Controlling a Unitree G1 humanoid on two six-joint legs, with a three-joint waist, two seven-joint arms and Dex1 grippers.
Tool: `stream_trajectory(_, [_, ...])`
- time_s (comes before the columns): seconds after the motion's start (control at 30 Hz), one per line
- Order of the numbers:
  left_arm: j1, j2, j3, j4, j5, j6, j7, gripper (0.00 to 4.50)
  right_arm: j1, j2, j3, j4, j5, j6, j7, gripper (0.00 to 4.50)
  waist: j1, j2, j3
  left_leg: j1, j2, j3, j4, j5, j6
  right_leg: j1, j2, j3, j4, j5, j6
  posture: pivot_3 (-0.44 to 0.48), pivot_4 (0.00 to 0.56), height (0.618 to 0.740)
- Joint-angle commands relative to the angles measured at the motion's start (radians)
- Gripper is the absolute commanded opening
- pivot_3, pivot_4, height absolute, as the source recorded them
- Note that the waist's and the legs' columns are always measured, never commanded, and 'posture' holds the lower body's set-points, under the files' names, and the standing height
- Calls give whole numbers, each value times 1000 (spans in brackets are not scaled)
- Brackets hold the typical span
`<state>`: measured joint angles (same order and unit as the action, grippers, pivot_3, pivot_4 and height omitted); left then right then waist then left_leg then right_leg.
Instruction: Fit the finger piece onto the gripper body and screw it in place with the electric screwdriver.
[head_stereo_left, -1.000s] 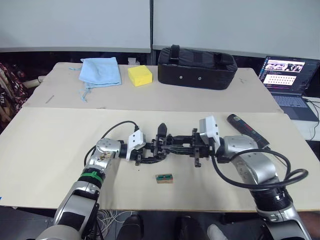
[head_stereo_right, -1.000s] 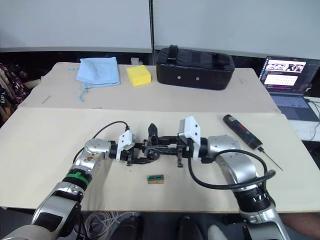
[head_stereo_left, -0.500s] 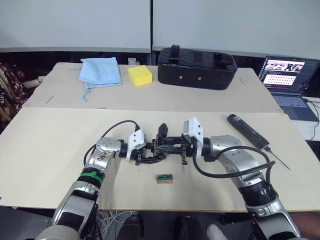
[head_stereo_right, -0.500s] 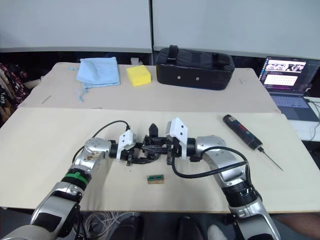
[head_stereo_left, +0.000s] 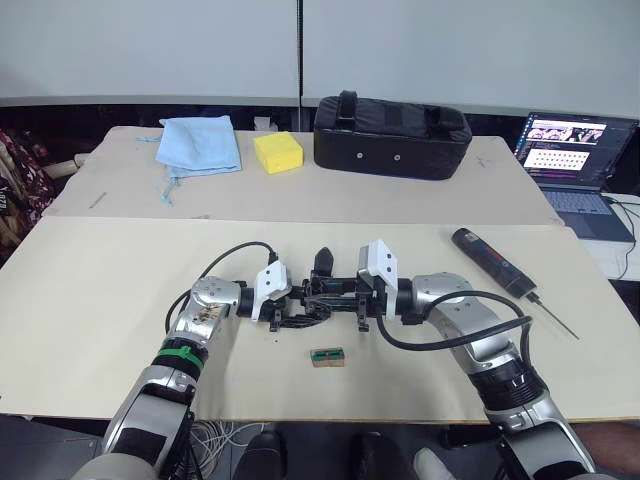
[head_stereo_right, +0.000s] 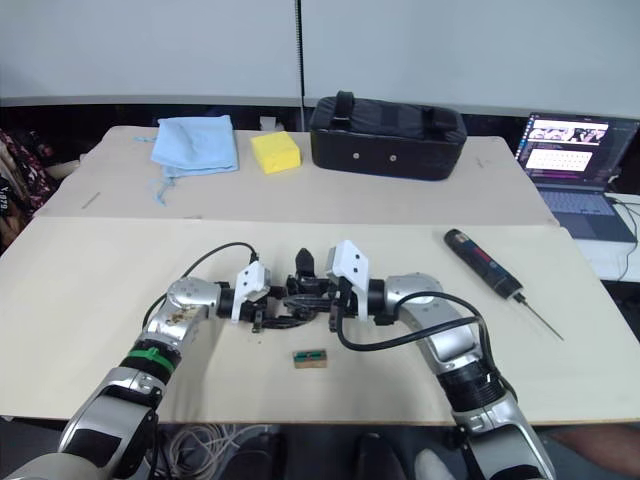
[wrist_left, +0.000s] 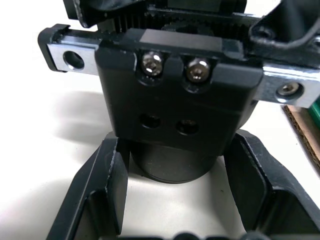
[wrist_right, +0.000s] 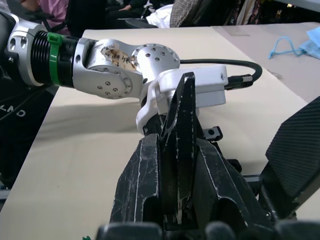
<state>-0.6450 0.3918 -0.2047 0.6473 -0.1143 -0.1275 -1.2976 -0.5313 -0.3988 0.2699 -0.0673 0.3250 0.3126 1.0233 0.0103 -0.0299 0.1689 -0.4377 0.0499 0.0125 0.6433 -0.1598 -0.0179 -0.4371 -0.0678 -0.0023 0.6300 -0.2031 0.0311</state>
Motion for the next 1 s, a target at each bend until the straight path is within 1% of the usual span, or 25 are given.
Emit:
stream_trajectory(0.03, [30,15,-30,-7,31,13,-15,2244,-5,-3,0,31,-20,12,-7,405,-2,0,0,0,0,0,0,0,0,0,0,0,0,0,0,0,150,740])
stream_trajectory(0.17, [31,17,-29,-16,27,16,-15,2244,-2,-19,10,49,-25,10,21,405,-2,0,-1,1,0,0,0,0,0,1,0,0,0,0,0,0,150,740])
stream_trajectory(0.4, [28,18,-25,-15,25,15,-8,2244,15,-27,26,69,-21,69,40,405,-2,0,-3,2,0,0,0,0,0,2,0,0,0,0,0,0,150,740])
stream_trajectory(0.73, [48,26,-22,-35,21,24,1,2244,-14,-12,-1,75,-6,40,50,405,-3,0,-3,6,0,0,0,0,0,5,0,0,0,-1,-1,0,150,740])
stream_trajectory(0.8, [49,26,-21,-35,20,27,3,2244,-16,-7,-20,49,42,46,79,1420,-3,0,-3,6,0,0,0,0,0,5,0,0,0,-1,-1,0,150,740])
stream_trajectory(0.83, [50,27,-20,-36,20,29,4,2244,-22,5,-32,54,40,20,66,1710,-3,0,-3,6,0,0,-1,0,0,5,0,0,0,-1,-1,0,150,740])
stream_trajectory(0.87, [50,27,-19,-36,19,31,5,2244,-26,12,-39,56,42,-5,72,2125,-5,0,-3,6,0,0,-1,0,0,5,0,0,0,-1,-1,0,150,740])
stream_trajectory(0.9, [50,27,-19,-35,19,32,7,2244,-31,20,-49,61,40,-32,68,2407,-7,0,-3,6,0,0,-1,0,0,4,0,0,0,-1,-1,0,150,740])
stream_trajectory(1.0, [46,24,-14,-26,21,33,15,2244,-40,38,-76,51,72,-65,92,3504,-9,0,-3,6,1,0,-1,0,0,4,1,0,0,-1,-1,0,150,740])
